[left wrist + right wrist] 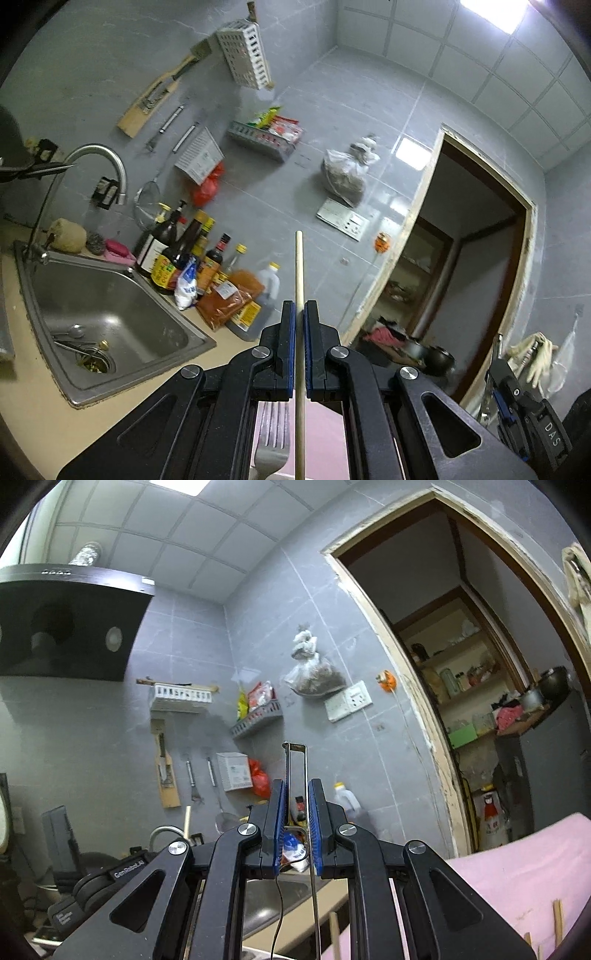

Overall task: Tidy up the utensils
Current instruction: 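Lift the chopstick and peeler in both tools up over the white caddy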

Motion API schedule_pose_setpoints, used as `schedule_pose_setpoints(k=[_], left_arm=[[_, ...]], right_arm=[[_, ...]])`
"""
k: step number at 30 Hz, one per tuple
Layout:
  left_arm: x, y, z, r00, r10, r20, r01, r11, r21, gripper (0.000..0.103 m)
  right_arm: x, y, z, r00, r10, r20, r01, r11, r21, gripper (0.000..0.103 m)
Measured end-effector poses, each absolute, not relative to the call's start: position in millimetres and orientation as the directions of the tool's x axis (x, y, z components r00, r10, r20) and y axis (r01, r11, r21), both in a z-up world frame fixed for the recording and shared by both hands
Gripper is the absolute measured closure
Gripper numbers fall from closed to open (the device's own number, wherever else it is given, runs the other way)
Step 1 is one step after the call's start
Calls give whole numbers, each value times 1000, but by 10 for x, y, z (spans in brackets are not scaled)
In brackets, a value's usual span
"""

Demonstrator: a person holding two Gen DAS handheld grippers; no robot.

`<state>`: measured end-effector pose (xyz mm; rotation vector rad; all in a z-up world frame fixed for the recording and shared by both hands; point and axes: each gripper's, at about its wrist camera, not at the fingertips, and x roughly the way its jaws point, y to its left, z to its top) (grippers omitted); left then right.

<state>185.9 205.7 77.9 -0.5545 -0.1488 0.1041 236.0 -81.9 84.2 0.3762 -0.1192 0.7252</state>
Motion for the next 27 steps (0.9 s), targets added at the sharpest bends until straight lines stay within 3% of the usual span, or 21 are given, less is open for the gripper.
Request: schedule_pose_setpoints(k=[13, 27], left_arm=[[1870, 1843, 565, 958, 252, 135, -164, 872, -462, 101], [1908, 1504, 325, 966, 240, 94, -200, 928, -313, 101]], right_arm=[[2450, -685, 590, 769, 615, 172, -637, 717, 282, 93], [2306, -489, 385, 796, 596, 110, -606, 780, 160, 93]])
